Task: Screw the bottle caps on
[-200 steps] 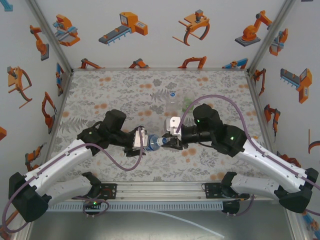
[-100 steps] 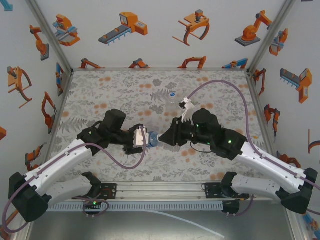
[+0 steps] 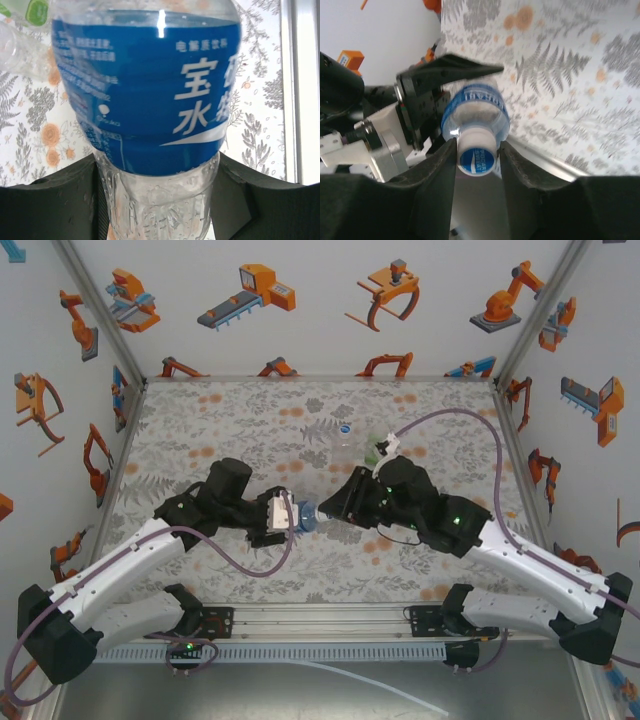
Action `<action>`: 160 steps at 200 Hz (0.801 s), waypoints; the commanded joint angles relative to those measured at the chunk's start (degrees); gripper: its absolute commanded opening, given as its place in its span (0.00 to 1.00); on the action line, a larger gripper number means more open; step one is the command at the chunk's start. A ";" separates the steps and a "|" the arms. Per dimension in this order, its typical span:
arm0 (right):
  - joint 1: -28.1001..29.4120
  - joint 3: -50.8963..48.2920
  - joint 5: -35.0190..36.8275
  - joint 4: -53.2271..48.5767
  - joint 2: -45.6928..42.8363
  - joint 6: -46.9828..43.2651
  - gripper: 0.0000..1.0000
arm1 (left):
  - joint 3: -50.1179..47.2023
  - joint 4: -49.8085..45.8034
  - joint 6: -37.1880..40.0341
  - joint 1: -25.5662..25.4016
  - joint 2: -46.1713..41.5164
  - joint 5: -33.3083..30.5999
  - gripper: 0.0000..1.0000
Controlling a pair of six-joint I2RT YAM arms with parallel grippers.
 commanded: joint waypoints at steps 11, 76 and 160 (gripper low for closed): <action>-0.53 3.46 2.64 5.28 -2.50 -25.91 0.44 | 1.49 -0.90 1.55 -1.09 -0.91 4.49 0.00; -0.21 2.99 -32.33 8.95 -4.40 -78.04 0.46 | 0.88 -0.93 2.12 -1.49 -2.20 5.74 0.00; -0.11 -2.72 -33.38 7.95 -5.58 -85.57 0.47 | 0.81 -1.01 2.34 -1.81 -2.78 6.15 0.00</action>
